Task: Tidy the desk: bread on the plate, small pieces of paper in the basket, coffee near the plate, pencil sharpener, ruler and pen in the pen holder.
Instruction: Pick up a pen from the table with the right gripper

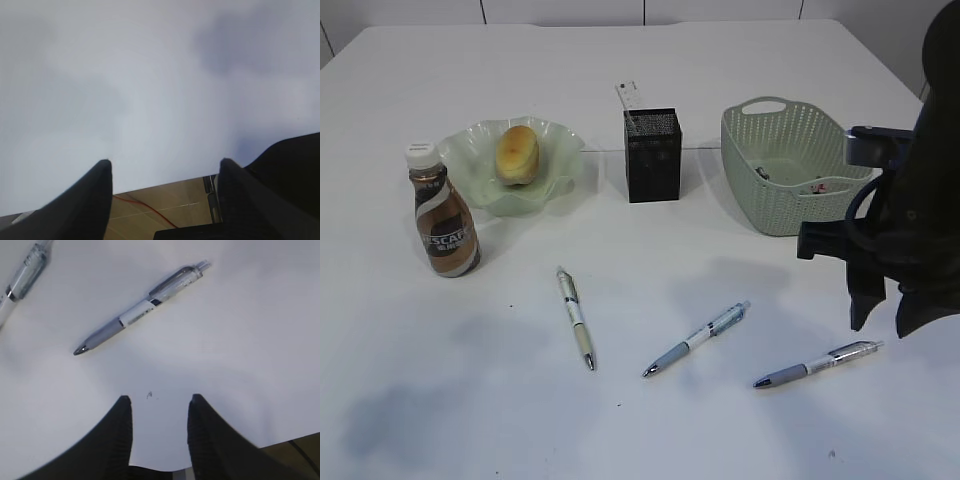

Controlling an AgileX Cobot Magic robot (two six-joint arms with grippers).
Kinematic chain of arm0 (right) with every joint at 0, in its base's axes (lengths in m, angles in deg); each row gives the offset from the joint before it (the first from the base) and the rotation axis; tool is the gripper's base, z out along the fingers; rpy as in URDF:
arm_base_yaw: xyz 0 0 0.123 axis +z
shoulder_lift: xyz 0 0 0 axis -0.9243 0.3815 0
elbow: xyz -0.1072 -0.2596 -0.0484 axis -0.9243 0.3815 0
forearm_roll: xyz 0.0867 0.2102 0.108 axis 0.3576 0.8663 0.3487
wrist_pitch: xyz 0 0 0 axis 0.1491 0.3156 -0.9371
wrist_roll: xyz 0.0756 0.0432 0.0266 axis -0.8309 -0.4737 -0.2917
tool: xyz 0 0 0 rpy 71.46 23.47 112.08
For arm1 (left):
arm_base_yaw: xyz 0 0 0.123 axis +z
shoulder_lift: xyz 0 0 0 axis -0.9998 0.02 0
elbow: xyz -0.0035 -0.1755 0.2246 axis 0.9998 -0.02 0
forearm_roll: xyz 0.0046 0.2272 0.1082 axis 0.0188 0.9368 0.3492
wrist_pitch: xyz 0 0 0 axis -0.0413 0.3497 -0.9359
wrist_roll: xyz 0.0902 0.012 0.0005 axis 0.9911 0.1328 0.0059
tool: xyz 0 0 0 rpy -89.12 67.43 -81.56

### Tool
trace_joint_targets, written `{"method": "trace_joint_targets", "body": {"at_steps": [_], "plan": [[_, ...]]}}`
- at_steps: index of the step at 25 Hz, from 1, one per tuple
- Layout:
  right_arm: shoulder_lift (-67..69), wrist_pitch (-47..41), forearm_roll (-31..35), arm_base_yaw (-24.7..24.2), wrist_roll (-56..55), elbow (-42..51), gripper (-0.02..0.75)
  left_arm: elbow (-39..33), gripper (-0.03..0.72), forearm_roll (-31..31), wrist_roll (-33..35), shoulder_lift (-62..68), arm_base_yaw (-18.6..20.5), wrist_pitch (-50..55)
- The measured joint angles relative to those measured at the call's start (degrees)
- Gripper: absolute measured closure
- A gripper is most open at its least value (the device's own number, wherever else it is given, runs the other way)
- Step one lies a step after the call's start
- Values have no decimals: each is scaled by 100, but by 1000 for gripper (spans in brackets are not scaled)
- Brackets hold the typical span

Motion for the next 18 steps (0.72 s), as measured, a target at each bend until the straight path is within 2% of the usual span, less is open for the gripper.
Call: {"method": "trace_joint_targets", "body": {"at_steps": [12, 17, 18], "plan": [[101, 414, -230, 0, -195, 154, 437, 0, 222, -31, 0, 0, 0, 12], [157, 611, -355, 0, -1291, 154, 431, 0, 222, -35, 0, 0, 0, 36], [227, 635, -355, 0, -1571, 154, 410, 0, 222, -44, 0, 0, 0, 39]]}}
